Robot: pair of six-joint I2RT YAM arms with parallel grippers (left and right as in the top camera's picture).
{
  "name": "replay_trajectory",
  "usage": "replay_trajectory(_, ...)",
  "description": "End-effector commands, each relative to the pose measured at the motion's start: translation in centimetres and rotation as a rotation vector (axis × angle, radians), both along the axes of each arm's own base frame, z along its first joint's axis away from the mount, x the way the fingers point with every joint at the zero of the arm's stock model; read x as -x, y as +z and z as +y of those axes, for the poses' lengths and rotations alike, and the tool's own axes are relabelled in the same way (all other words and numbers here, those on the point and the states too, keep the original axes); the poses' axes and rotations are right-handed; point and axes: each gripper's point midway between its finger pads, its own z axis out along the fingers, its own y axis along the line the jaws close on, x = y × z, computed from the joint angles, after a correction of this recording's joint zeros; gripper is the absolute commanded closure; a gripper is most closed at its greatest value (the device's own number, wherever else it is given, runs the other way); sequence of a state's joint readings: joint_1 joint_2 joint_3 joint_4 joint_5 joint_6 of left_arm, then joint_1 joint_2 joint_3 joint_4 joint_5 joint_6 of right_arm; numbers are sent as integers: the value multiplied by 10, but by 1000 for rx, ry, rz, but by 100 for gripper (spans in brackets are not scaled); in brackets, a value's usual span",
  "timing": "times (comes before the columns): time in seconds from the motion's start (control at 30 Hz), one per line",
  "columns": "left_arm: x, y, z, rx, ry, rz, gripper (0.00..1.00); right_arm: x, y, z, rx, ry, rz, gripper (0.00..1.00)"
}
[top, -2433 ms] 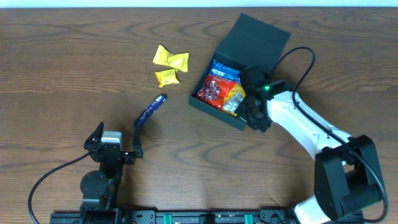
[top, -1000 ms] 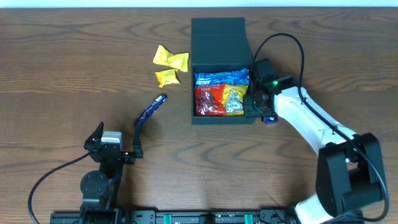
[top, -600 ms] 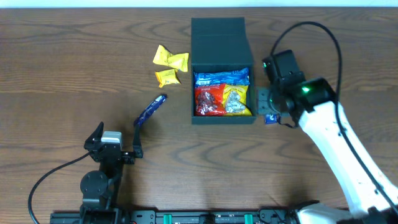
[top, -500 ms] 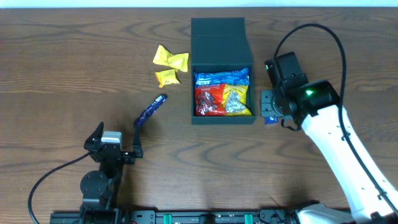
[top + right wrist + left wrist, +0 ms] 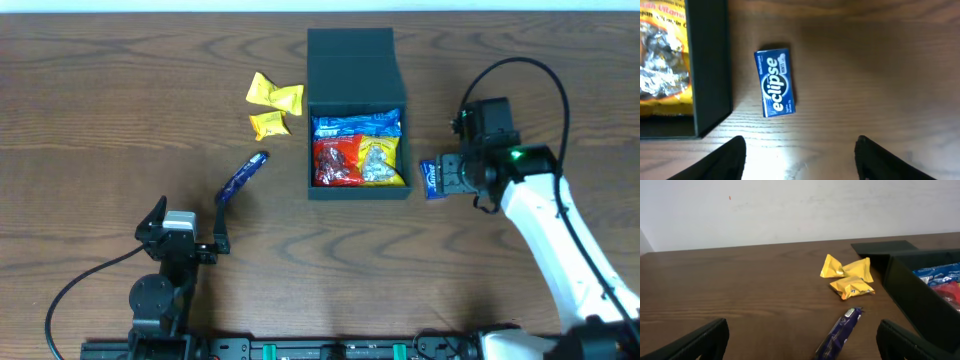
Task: Pack container
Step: 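Grasp the eclipse mints tin with the right gripper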
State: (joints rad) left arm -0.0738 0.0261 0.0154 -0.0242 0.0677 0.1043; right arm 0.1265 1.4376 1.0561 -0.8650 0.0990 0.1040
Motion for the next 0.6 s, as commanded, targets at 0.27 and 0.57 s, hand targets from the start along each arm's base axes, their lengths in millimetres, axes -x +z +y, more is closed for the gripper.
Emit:
replay_trajectory(0.27, 2, -16, 0, 0, -2, 55, 5, 3, -55, 14, -85, 202, 189, 8)
replay_trajectory(0.57, 2, -16, 0, 0, -2, 55, 5, -16, -72, 12, -88, 186, 161, 8)
